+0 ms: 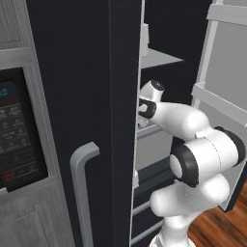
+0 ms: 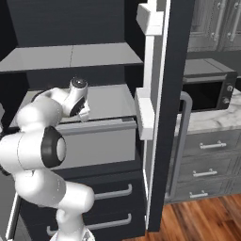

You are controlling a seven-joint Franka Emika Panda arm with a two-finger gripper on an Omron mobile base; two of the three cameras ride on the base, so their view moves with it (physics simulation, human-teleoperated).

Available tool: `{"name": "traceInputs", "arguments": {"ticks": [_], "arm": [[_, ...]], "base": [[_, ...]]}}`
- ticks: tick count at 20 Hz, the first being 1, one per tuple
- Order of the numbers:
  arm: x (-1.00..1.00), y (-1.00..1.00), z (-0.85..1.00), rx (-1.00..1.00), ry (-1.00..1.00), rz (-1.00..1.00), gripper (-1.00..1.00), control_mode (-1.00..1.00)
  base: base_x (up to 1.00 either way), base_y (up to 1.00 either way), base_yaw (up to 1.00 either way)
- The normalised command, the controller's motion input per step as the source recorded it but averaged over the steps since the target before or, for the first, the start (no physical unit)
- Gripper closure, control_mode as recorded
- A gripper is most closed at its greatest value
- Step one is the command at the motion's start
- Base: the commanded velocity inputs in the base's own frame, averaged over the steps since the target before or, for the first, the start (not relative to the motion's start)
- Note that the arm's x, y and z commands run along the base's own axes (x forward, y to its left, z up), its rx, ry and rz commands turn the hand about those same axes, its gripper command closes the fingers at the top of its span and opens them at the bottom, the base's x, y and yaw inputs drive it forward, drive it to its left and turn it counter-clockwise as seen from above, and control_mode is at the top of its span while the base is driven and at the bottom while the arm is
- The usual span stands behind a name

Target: Move the mug from next to the sink to the open cabinet. Then, move the bowl with the onion to the fridge to clear the area for faucet cleaning.

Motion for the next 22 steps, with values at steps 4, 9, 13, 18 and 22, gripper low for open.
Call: {"name": "traceInputs", "arguments": {"ticks": [4,9,13,18,22], "arm": [[0.25,0.01,-0.48,0.00,0.00,-0.05,1.00,-1.00],[0.43,0.01,-0.26,0.00,0.00,-0.06,1.00,-1.00],[0.36,0.01,-0.04,0.07,0.00,-0.04,1.00,-1.00],[0.00,0.01,0.09,0.00,-0.04,0.00,-1.00,-1.00],[-0.29,-0.01,0.68,0.00,-0.19,-0.04,-1.00,-1.00]], "base": [[0.00,0.00,0.00],[0.00,0.00,0.00],[0.00,0.00,0.00],[0.00,0.00,0.00],[0.00,0.00,0.00]]}}
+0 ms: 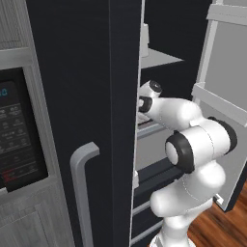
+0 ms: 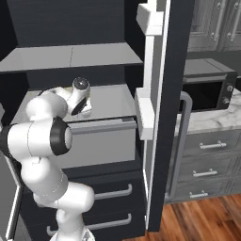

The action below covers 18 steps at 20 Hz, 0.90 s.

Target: Move the mug from next to the sink to the open cabinet. Then, move the bowl with the onion to the fridge to clear the area for faucet cleaning.

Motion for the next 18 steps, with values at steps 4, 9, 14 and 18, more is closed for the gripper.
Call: {"name": "traceInputs", "arguments": {"ticks": [4,9,14,18], "arm": [[-0.79,-0.09,0.94,0.03,-0.21,-0.09,-1.00,-1.00],[-0.99,-0.10,0.99,0.03,-0.22,-0.10,-1.00,-1.00],[-1.00,-0.16,0.51,0.03,-0.07,-0.09,-1.00,-1.00],[-1.00,-0.34,0.26,0.02,0.01,-0.09,-1.00,-1.00]], "base": [[0.00,0.00,0.00],[0.00,0.00,0.00],[0.00,0.00,0.00],[0.00,0.00,0.00]]}}
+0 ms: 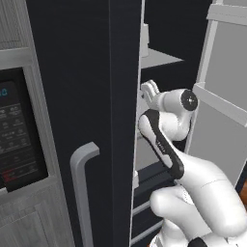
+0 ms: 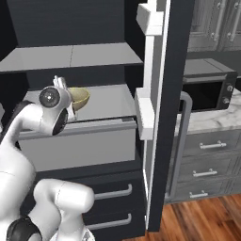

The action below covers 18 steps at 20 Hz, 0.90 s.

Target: Move the mug from next to the sink to the open cabinet. Then, move the bowl with the onion to the fridge to clear the area for faucet cleaning.

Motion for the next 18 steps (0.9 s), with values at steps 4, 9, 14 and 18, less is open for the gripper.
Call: {"name": "traceInputs", "arguments": {"ticks": [4,9,14,18], "arm": [[-1.00,-0.38,0.33,0.07,0.15,-0.14,-1.00,-1.00],[-1.00,-0.18,0.06,0.01,0.29,-0.18,-1.00,-1.00],[-0.20,-0.03,-0.01,0.00,0.07,-0.04,-1.00,1.00],[0.00,0.00,0.00,0.00,0.00,0.00,-1.00,1.00]], "base": [[0.00,0.00,0.00],[0.00,0.00,0.00],[-0.80,-0.14,-0.21],[-1.00,-0.03,-0.66]]}}
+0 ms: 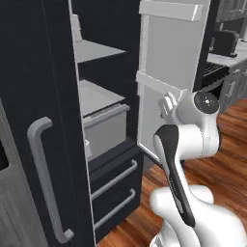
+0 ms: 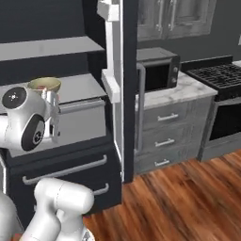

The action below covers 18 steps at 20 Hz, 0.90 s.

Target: Move the mug from next to the sink to the open cabinet. Then, move the bowl with the onion to the fridge to clear the area for faucet cleaning.

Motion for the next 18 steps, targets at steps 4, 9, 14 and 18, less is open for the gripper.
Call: {"name": "traceInputs", "arguments": {"ticks": [4,9,14,18], "arm": [[0.00,0.00,0.00,0.00,0.00,0.00,-1.00,1.00],[0.00,0.00,0.00,0.00,0.00,0.00,-1.00,1.00],[0.00,0.00,0.00,0.00,0.00,0.00,-1.00,1.00],[0.00,0.00,0.00,0.00,0.00,0.00,-1.00,1.00]], "base": [[-1.00,0.00,-0.79],[-0.90,0.00,-0.83],[-0.25,-0.47,-0.85],[0.32,-0.64,-0.81]]}}
